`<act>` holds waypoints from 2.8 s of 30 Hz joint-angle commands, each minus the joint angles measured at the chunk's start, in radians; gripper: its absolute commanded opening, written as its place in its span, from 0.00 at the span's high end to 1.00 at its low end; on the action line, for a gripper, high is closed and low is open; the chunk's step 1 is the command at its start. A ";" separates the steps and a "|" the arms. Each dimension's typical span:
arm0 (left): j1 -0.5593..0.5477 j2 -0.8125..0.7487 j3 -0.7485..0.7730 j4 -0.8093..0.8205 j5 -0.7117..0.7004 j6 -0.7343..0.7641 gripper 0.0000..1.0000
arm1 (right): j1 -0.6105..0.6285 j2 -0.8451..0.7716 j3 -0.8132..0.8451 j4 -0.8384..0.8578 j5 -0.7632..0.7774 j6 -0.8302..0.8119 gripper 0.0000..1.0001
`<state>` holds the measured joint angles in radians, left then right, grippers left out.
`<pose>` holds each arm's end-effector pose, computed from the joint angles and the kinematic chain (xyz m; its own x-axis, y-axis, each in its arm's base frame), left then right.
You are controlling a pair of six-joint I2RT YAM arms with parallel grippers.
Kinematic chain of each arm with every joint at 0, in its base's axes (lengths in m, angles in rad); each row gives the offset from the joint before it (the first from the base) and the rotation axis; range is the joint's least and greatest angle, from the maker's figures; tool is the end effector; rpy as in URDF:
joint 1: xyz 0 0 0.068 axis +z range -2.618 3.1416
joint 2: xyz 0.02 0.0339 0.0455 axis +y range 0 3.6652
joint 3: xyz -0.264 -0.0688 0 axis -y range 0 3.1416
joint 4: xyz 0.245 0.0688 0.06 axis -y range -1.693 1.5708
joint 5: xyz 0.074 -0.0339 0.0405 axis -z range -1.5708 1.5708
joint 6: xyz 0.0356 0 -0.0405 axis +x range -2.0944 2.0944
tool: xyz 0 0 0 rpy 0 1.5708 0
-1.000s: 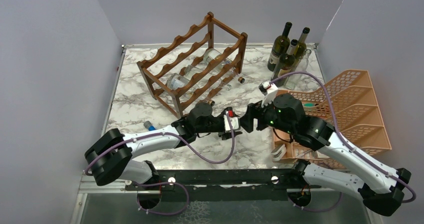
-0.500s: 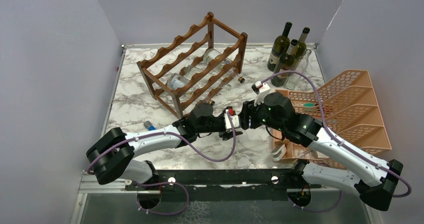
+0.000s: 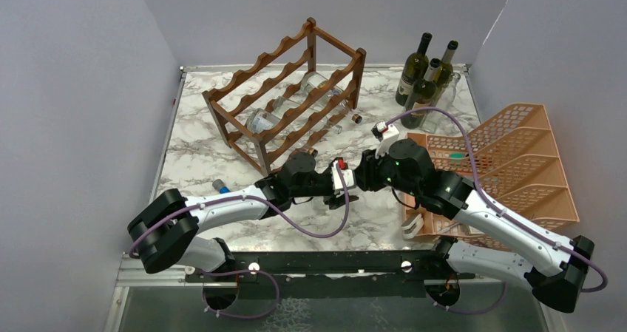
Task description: Take the wine bottle off the wine rack
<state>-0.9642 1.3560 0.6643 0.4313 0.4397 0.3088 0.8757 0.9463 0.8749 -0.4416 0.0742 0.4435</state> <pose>0.1548 -0.2496 0.2340 0.1574 0.2556 -0.9539 0.9763 0.1052 0.1893 0.1363 0.1594 0.3163 -0.5948 -0.0451 -0.8026 -0.5195 0.7835 0.3410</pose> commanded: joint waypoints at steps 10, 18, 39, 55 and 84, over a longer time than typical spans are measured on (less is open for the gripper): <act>-0.007 -0.089 0.045 0.102 0.062 0.006 0.01 | -0.001 -0.003 0.049 0.003 0.108 -0.038 0.99; -0.007 -0.240 -0.001 0.103 -0.074 0.095 0.01 | -0.002 0.068 0.192 -0.105 0.296 -0.055 0.99; -0.028 -0.329 -0.029 0.158 -0.312 0.110 0.01 | -0.415 0.536 0.659 -0.281 0.201 -0.268 0.99; -0.034 -0.329 -0.029 0.158 -0.283 0.110 0.01 | -0.646 0.767 0.869 -0.280 0.115 -0.301 0.99; -0.036 -0.374 -0.040 0.158 -0.346 0.162 0.01 | -0.693 0.877 0.958 -0.338 0.041 -0.335 0.65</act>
<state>-0.9962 1.0111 0.6434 0.5598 0.1276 0.4477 0.1894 1.8252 1.8263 -0.7582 0.1627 0.1211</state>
